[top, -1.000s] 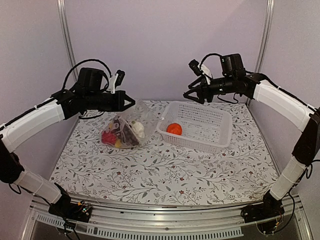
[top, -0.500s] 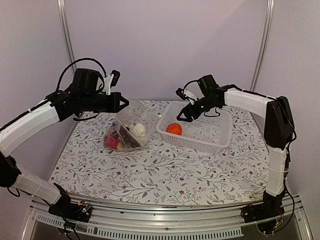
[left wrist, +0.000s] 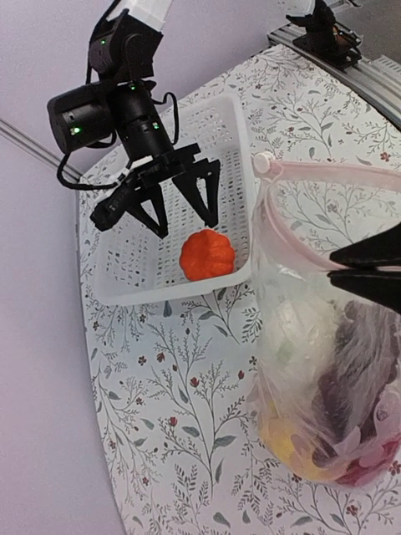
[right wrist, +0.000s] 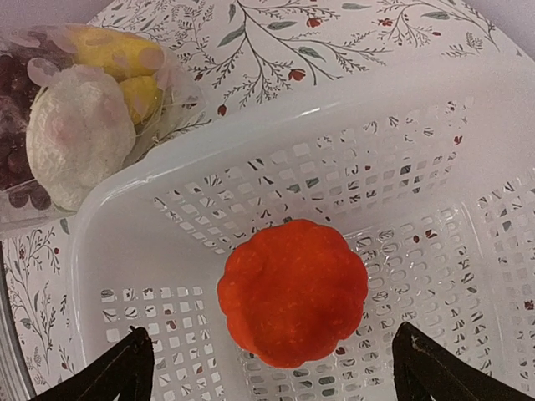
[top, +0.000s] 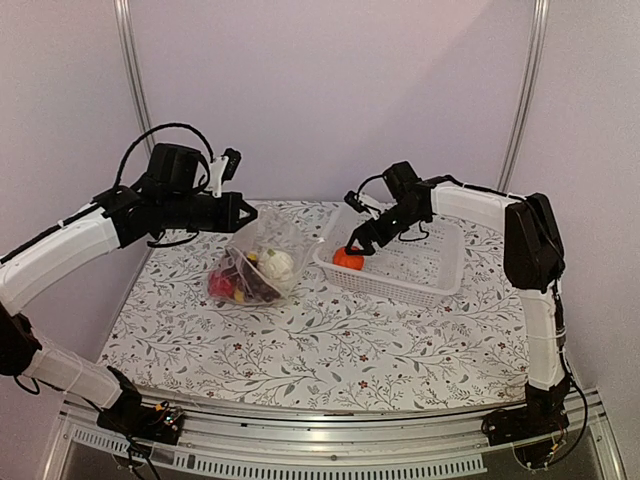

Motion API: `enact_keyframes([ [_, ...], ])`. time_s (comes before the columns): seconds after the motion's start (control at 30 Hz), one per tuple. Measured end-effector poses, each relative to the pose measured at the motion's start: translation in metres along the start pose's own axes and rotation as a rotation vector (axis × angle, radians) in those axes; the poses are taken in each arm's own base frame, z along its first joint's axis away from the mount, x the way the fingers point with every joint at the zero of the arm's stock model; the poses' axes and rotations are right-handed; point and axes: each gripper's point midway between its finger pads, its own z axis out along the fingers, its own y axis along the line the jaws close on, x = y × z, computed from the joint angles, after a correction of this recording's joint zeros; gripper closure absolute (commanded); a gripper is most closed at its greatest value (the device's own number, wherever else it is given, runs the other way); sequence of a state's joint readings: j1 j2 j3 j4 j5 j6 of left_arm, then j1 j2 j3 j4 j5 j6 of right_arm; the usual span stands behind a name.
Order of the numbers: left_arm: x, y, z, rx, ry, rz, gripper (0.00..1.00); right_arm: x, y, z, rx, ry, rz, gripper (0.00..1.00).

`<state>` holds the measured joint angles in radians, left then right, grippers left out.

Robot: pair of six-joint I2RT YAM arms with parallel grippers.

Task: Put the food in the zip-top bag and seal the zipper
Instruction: Pick up the fake vegetable from the bin.

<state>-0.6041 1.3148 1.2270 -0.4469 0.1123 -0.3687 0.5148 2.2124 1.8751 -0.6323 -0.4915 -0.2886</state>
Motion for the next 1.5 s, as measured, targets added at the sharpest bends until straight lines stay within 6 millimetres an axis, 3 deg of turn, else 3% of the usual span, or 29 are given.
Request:
enact_keyframes([
  [0.57, 0.005, 0.0, 0.003, 0.007, 0.01, -0.002, 1.0, 0.011, -0.016, 0.04, -0.029, 0.049, 0.032, 0.06],
  [0.77, 0.004, 0.0, 0.003, 0.009, 0.007, -0.001, 1.0, 0.025, -0.019, 0.051, -0.039, 0.087, 0.057, 0.22],
  [1.0, 0.003, -0.001, 0.003, 0.011, 0.003, -0.001, 1.0, 0.026, -0.018, 0.05, -0.044, 0.091, 0.067, 0.41],
  [1.13, 0.003, -0.001, 0.003, 0.015, 0.0, 0.0, 1.0, 0.027, -0.018, 0.05, -0.043, 0.093, 0.059, 0.44],
  [1.3, 0.002, -0.001, 0.003, 0.016, -0.001, 0.0, 1.0, 0.027, -0.014, 0.031, -0.034, 0.091, 0.058, 0.44],
  [1.37, 0.002, -0.001, 0.004, 0.015, -0.002, 0.0, 1.0, 0.019, -0.008, 0.012, -0.026, 0.069, 0.045, 0.44],
  [1.5, 0.0, 0.0, 0.006, 0.013, -0.012, 0.0, 1.0, -0.018, 0.012, -0.045, -0.001, -0.035, -0.019, 0.45],
])
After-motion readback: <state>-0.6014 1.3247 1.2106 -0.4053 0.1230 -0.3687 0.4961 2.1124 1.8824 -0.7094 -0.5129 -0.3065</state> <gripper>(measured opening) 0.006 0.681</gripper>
